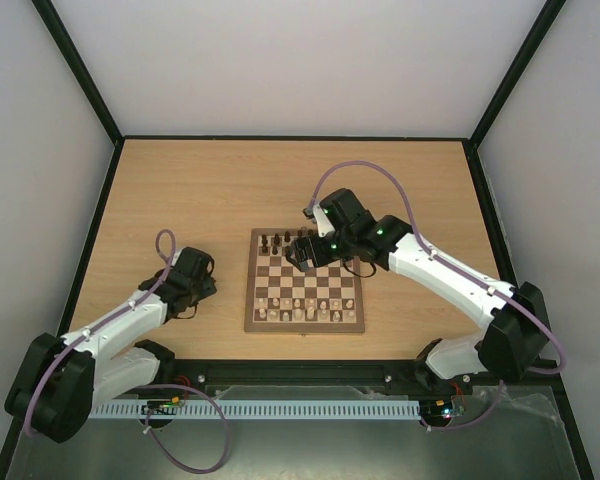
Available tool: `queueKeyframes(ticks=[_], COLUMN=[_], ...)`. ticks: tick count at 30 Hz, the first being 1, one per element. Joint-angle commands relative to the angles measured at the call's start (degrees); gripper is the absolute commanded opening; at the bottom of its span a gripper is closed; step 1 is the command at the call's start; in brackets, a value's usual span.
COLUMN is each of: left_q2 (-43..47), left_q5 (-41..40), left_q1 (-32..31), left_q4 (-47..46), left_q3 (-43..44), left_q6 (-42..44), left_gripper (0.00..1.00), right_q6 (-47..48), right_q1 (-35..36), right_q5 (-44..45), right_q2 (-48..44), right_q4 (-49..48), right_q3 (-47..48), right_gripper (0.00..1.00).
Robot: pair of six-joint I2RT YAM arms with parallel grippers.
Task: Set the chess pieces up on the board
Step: Pick up the chess piece at the center of the board.
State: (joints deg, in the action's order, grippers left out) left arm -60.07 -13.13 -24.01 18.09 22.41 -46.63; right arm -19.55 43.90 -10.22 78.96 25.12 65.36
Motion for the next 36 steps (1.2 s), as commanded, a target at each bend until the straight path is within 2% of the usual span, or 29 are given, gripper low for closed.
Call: queueKeyframes(ticks=[1, 12, 15, 31, 36], left_q2=[-0.9, -6.1, -7.0, -10.6, -12.2], left_q5=[-1.1, -1.6, -2.1, -2.5, -3.1], left_q1=[-1.0, -3.5, -3.7, -3.8, -3.7], left_q4=[-1.4, -1.9, -2.0, -3.8, -4.0], left_q3=[-0.1, 1.7, 2.4, 4.6, 5.8], left_q6=[1.2, 2.6, 2.9, 5.2, 5.6], left_gripper=[0.52, 0.62, 0.62, 0.41, 0.40], right_q6=[-0.1, 0.0, 0.0, -0.1, 0.0], right_q1=[0.2, 0.2, 0.2, 0.3, 0.3], right_q5=[0.3, 1.0, 1.1, 2.0, 2.2], right_q2=[0.7, 1.7, 1.9, 2.1, 2.2], right_q4=[0.3, 0.4, 0.6, 0.8, 0.9], right_q3=[-0.3, -0.1, -0.1, -0.1, -0.1], right_gripper=[0.99, 0.99, 0.99, 0.99, 0.99])
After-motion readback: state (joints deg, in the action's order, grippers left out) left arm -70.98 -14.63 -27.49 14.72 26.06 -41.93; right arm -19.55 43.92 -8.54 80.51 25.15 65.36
